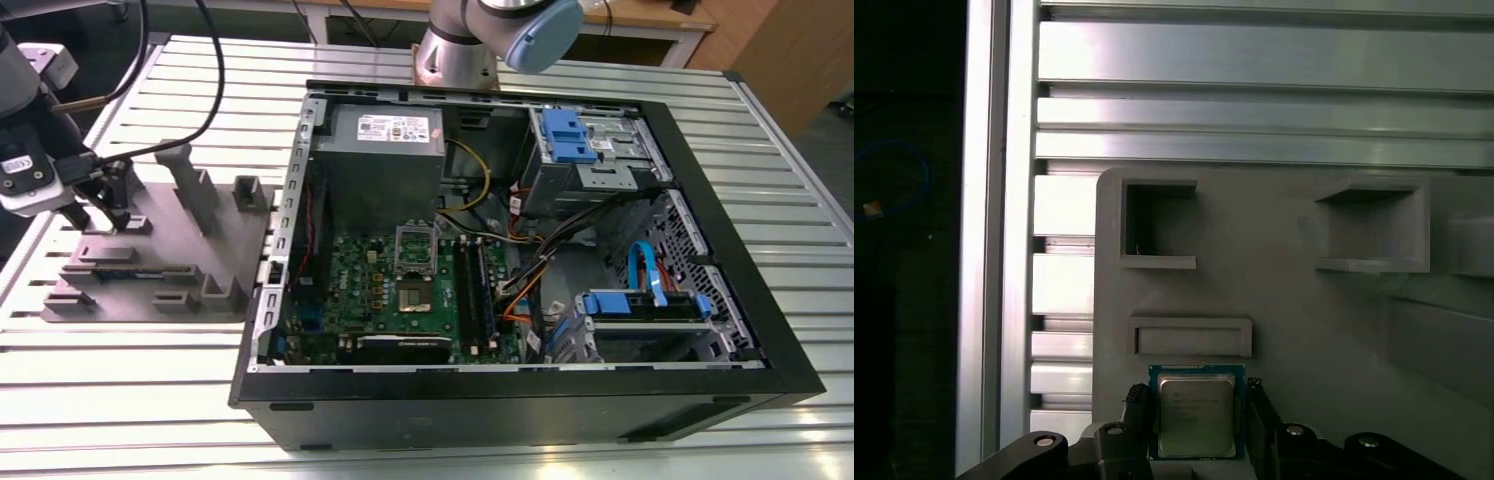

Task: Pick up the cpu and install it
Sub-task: 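Pick up the cpu and move it towards the insertion slot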

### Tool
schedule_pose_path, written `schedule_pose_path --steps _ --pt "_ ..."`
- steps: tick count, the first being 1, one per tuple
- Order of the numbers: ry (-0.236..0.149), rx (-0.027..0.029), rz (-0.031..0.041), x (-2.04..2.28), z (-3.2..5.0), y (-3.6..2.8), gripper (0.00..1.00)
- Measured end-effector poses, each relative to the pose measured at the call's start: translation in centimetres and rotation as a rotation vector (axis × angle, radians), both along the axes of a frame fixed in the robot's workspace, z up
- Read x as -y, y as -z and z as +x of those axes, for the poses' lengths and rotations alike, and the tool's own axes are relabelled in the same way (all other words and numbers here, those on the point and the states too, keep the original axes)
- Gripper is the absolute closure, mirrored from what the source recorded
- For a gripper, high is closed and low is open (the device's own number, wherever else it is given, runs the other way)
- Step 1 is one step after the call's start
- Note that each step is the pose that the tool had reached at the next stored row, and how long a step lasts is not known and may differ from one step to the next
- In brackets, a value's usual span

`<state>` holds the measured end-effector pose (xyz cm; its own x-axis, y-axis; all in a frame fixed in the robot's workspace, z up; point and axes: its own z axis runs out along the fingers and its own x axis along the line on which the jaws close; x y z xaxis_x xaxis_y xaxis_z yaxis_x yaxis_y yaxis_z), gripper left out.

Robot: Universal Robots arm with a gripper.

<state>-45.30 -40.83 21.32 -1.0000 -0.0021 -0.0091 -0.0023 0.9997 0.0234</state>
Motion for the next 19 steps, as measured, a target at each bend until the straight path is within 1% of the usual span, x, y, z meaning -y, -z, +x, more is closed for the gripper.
schedule_pose_path --steps 19 --pt "0.0 -0.0001 0.0 0.0 0.0 -0.5 0.53"
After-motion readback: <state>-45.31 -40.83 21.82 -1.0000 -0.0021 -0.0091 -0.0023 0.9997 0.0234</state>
